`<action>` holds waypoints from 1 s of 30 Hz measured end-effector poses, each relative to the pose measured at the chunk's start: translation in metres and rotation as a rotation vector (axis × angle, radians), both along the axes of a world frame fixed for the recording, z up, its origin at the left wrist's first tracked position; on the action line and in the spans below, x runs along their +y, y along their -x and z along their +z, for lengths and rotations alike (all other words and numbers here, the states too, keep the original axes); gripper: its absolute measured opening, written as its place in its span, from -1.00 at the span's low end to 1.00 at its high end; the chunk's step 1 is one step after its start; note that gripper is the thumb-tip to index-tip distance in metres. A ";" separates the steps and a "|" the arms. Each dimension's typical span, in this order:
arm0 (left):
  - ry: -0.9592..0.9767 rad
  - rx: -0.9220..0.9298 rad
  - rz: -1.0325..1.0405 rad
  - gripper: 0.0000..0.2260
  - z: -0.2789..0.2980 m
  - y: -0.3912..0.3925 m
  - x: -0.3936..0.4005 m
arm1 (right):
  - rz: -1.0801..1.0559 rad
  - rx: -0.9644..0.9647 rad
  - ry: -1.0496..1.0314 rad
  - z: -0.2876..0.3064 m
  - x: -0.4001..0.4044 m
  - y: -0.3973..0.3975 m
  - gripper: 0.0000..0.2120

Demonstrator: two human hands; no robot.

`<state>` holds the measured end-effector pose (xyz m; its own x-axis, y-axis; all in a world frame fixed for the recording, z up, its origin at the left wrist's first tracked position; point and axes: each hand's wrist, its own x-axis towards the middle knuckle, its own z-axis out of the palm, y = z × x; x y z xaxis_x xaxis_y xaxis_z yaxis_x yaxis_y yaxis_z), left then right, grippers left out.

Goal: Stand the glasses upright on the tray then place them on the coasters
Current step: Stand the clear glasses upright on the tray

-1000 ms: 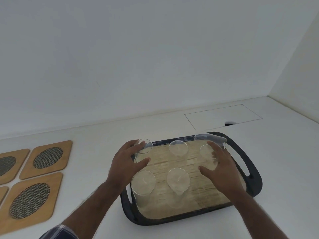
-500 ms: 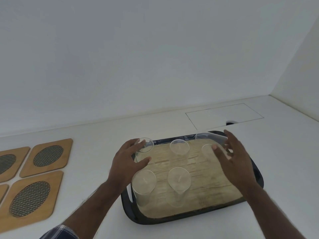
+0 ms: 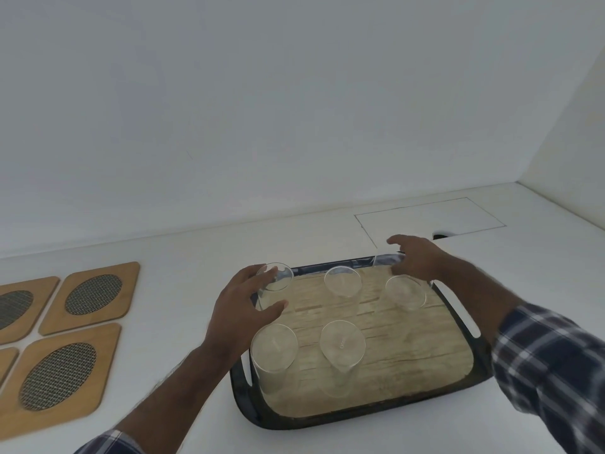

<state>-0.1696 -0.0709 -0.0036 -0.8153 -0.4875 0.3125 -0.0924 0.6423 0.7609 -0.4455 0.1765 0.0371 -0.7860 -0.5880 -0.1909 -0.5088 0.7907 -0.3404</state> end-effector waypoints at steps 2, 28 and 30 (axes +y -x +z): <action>-0.002 0.000 -0.005 -0.47 0.002 0.000 0.000 | 0.011 -0.020 -0.054 -0.004 -0.004 0.007 -0.24; 0.013 -0.009 -0.003 -0.48 0.003 -0.001 0.000 | -0.355 -0.238 0.910 -0.017 0.027 -0.023 -0.31; 0.019 -0.010 -0.004 -0.47 0.003 0.000 0.001 | -0.355 -0.195 0.888 -0.022 0.028 -0.023 -0.34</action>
